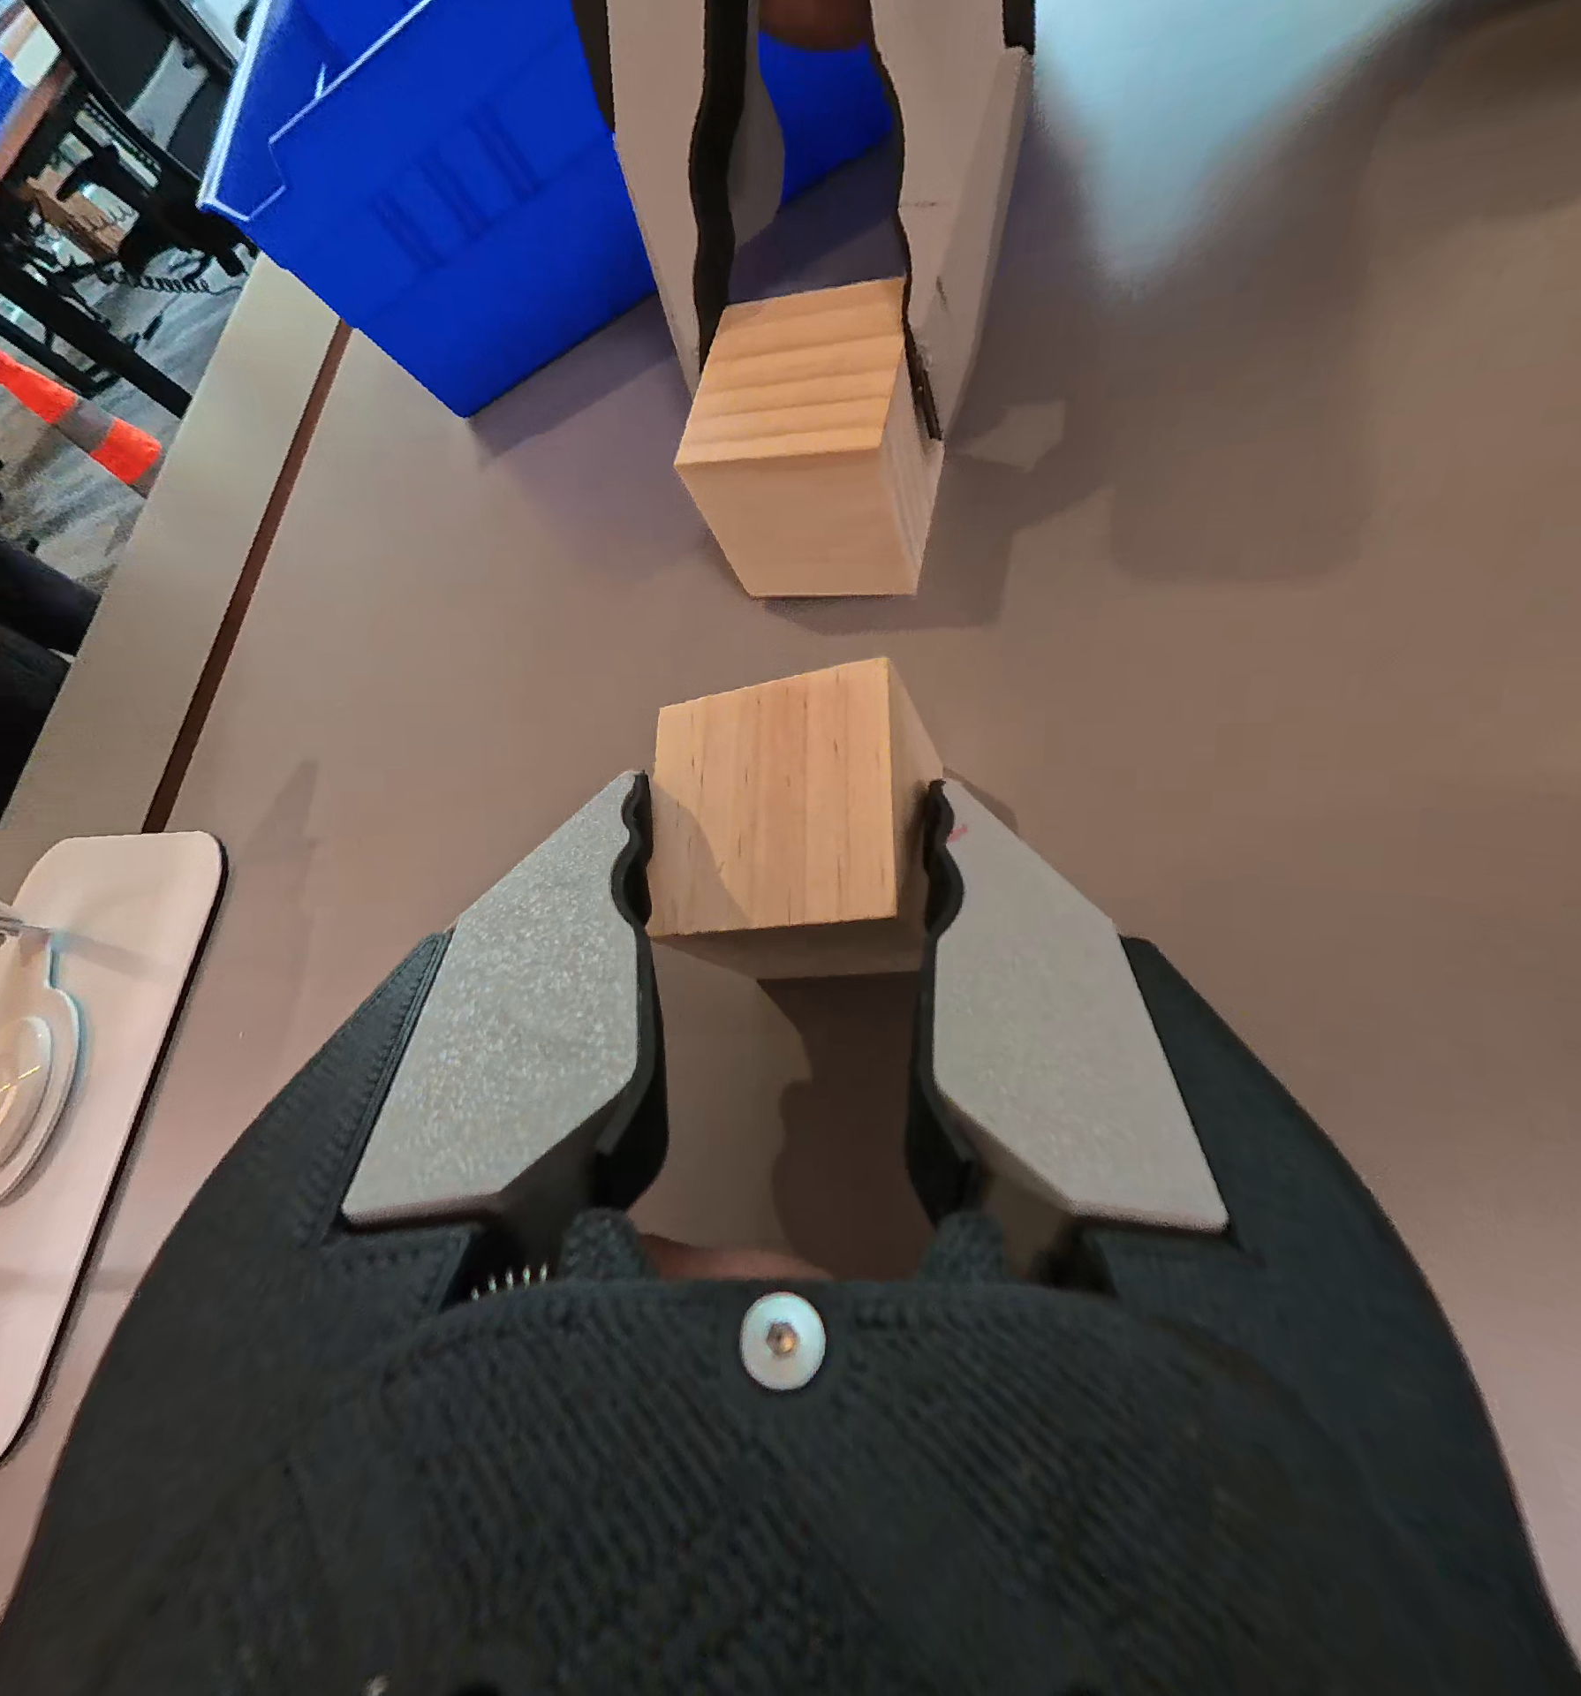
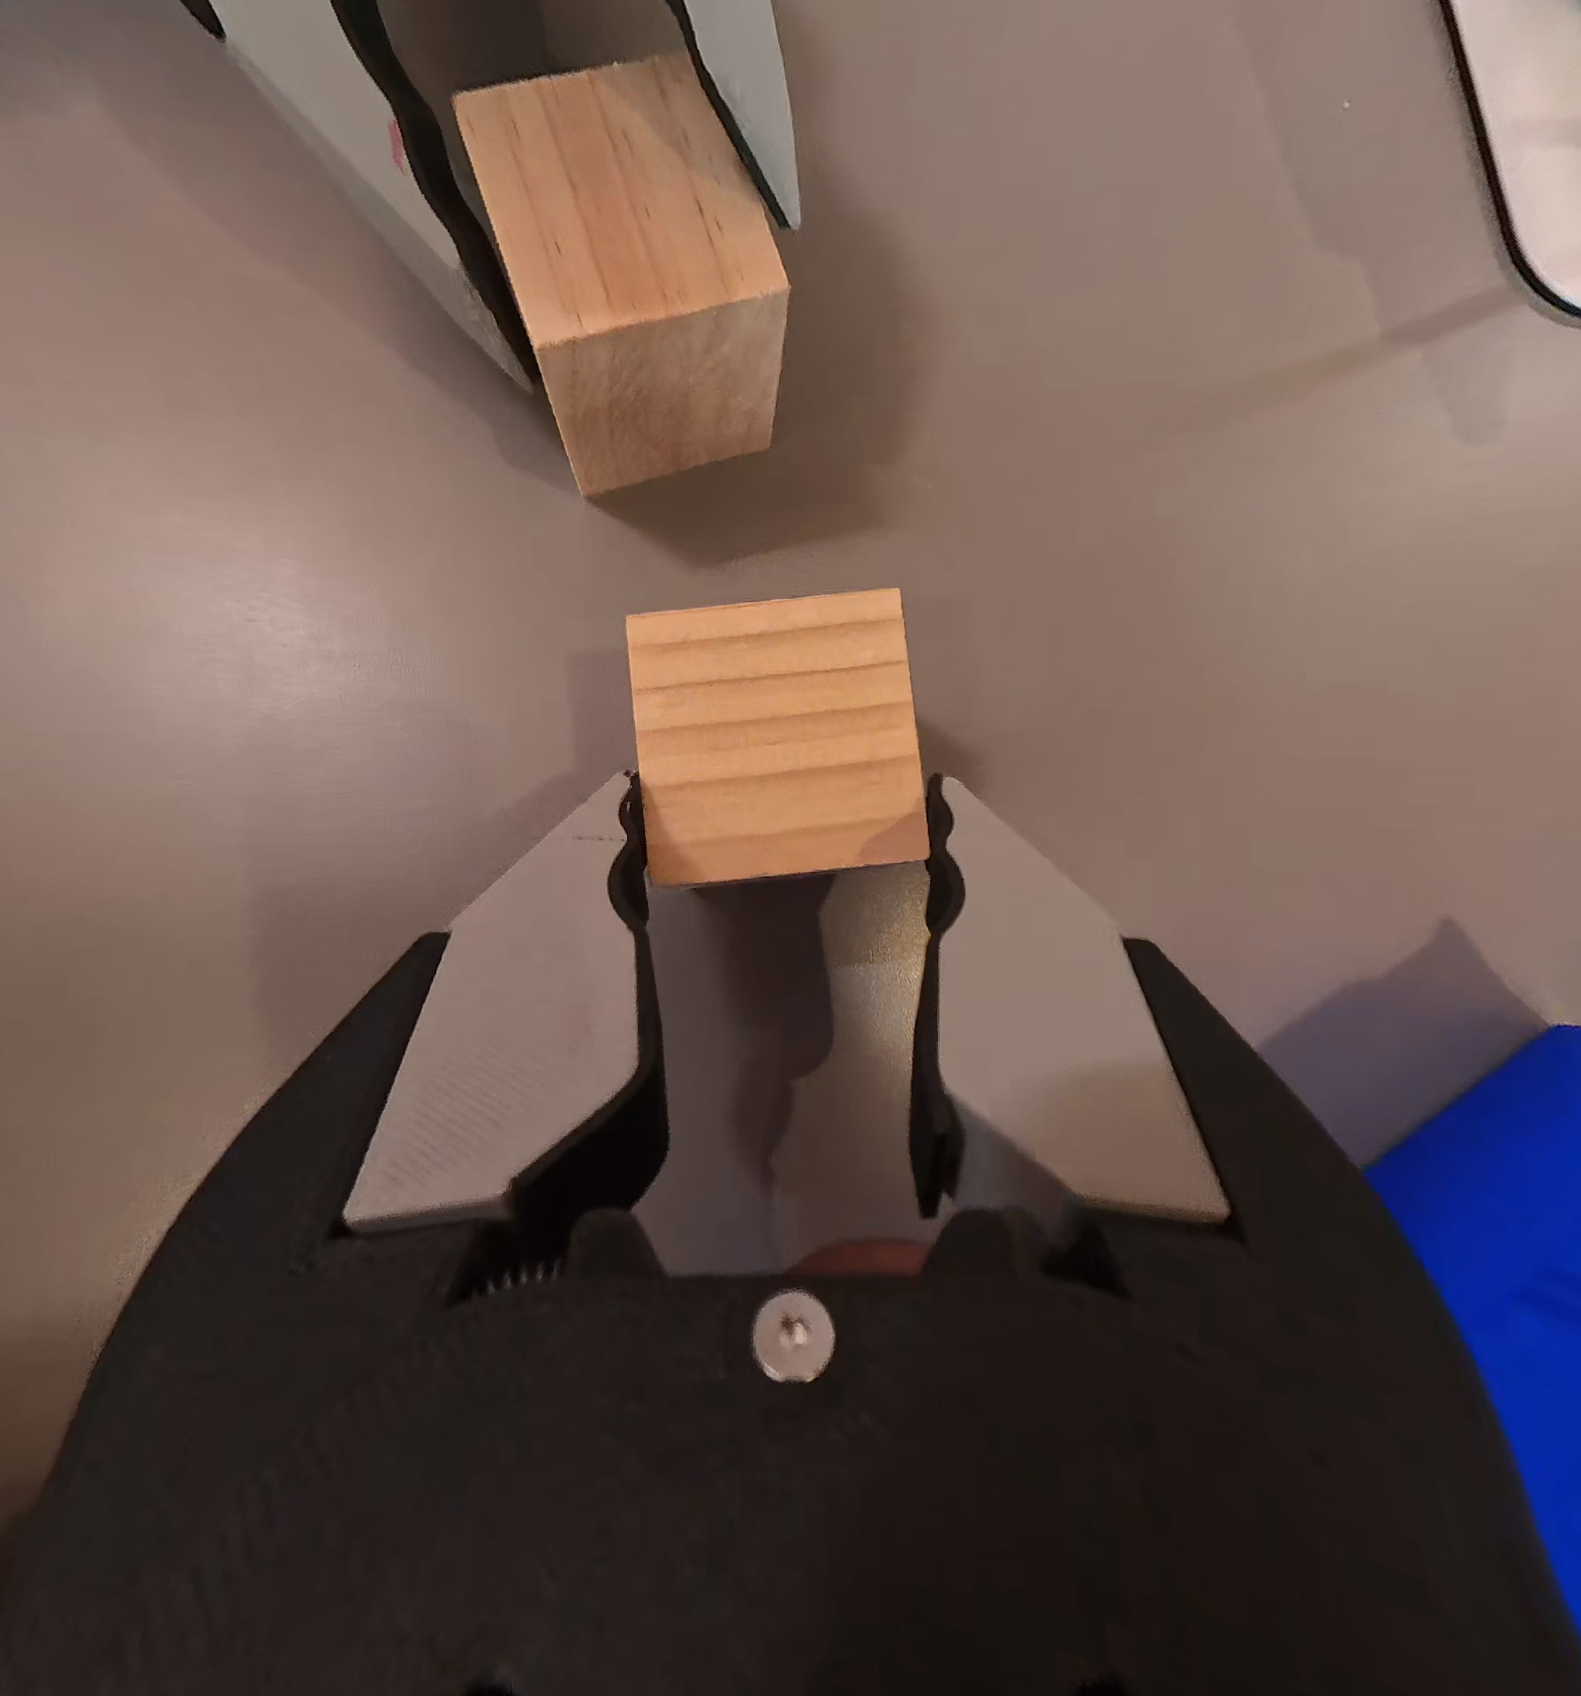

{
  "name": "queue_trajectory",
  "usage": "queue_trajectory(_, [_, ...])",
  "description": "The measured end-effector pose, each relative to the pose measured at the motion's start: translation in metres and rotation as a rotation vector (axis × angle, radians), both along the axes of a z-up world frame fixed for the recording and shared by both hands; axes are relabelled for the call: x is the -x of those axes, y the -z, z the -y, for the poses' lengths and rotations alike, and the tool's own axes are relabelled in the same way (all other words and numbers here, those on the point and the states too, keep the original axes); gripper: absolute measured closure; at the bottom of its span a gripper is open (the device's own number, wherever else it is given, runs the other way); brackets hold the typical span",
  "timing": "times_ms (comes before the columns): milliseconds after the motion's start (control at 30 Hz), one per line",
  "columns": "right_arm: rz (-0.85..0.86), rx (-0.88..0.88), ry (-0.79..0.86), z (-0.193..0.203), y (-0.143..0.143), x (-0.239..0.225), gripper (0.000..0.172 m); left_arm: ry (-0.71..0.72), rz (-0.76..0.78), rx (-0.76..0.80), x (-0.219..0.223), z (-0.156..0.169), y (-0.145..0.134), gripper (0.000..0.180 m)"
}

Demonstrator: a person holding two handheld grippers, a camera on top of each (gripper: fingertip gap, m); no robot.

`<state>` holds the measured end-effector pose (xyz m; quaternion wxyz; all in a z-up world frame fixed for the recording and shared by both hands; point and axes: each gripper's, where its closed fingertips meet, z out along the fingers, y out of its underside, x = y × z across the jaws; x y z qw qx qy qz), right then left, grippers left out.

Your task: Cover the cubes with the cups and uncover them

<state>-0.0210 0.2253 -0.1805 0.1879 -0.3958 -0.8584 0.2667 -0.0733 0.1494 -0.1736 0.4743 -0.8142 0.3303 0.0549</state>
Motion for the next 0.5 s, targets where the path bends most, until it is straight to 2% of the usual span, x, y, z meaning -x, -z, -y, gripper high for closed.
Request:
queue_trajectory(133, [-0.027,-0.086,0.029,-0.01,-0.004,-0.001,0.116,-0.011,-0.046,0.011,0.003,0.01,-0.001,0.121])
queue_trajectory(367, [-0.031,-0.102,0.011,-0.003,-0.006,-0.003,0.117,-0.05,-0.063,0.027,0.015,0.025,-0.001,0.122])
queue_trajectory(500, [-0.051,-0.083,-0.039,0.004,-0.006,-0.004,0.117,-0.057,-0.04,-0.006,0.019,0.022,-0.001,0.122])
